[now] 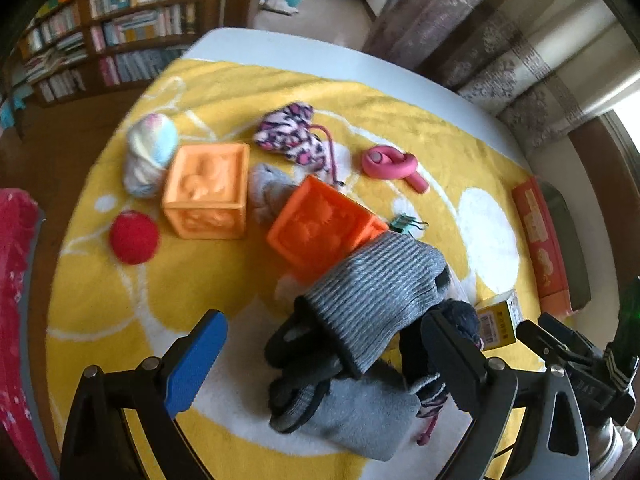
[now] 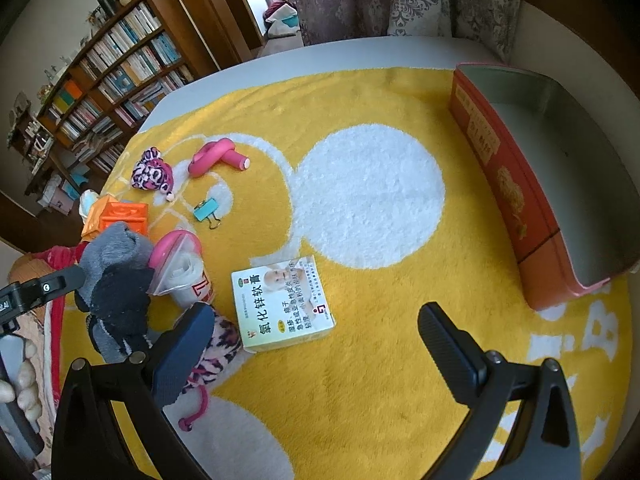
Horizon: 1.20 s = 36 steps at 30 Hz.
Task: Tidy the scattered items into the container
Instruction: 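Grasp the grey knit sock with the left tool while the right tool grasps the medicine box, then carry the grey sock and medicine box to the grey tray and release both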
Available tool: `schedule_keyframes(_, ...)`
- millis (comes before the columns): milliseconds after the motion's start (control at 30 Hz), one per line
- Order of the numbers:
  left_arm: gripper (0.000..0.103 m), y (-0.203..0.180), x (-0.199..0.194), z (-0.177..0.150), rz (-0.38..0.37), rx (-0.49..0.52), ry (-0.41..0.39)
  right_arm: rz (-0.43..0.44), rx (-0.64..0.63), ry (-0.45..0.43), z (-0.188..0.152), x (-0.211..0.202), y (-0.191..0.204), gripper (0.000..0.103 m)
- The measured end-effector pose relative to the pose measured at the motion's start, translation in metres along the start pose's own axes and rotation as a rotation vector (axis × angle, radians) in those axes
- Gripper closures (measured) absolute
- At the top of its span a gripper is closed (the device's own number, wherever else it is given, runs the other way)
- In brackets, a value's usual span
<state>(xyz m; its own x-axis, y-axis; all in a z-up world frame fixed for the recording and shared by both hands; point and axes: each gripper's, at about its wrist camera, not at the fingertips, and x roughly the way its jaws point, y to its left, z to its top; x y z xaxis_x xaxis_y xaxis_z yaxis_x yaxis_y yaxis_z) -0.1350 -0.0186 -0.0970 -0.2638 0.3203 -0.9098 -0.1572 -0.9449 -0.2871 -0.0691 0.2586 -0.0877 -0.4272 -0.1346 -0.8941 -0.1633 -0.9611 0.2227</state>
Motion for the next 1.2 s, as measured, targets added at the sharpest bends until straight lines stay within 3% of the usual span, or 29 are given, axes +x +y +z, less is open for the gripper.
schedule_keyframes(100, 0.029, -0.005, 0.012, 0.001, -0.043, 0.028, 0.043, 0.009, -0.005, 0.012, 0.001, 0.005, 0.002, 0.003)
schedule_keyframes(167, 0.033, -0.006, 0.016, 0.002, -0.072, 0.02, 0.057, 0.013, -0.015, 0.024, 0.002, 0.01, 0.005, 0.007)
schedule_keyframes(233, 0.04, -0.008, 0.017, 0.003, -0.083, 0.033, 0.065, 0.029, -0.01, 0.059, 0.001, 0.016, 0.006, 0.018)
schedule_keyframes(267, 0.041, -0.008, 0.017, 0.002, -0.083, 0.034, 0.069, 0.042, -0.003, 0.081, 0.001, 0.02, 0.005, 0.035)
schedule_keyframes(300, 0.046, -0.008, 0.016, 0.002, -0.079, 0.035, 0.071, 0.059, 0.005, 0.101, 0.0, 0.022, 0.005, 0.045)
schedule_keyframes(400, 0.056, -0.008, 0.009, 0.002, -0.072, 0.035, 0.073, 0.06, 0.004, 0.1, -0.004, 0.019, 0.008, 0.045)
schedule_keyframes(800, 0.06, -0.021, -0.048, 0.014, -0.113, 0.086, -0.04, 0.037, 0.043, 0.006, 0.0, -0.025, 0.018, 0.045)
schedule_keyframes(1000, 0.06, -0.047, -0.06, 0.025, -0.103, 0.161, -0.081, -0.014, 0.07, -0.037, -0.002, -0.049, 0.012, 0.045)
schedule_keyframes(1200, 0.06, -0.097, -0.064, 0.024, -0.134, 0.222, -0.092, -0.062, 0.117, -0.127, -0.001, -0.087, -0.022, 0.045)
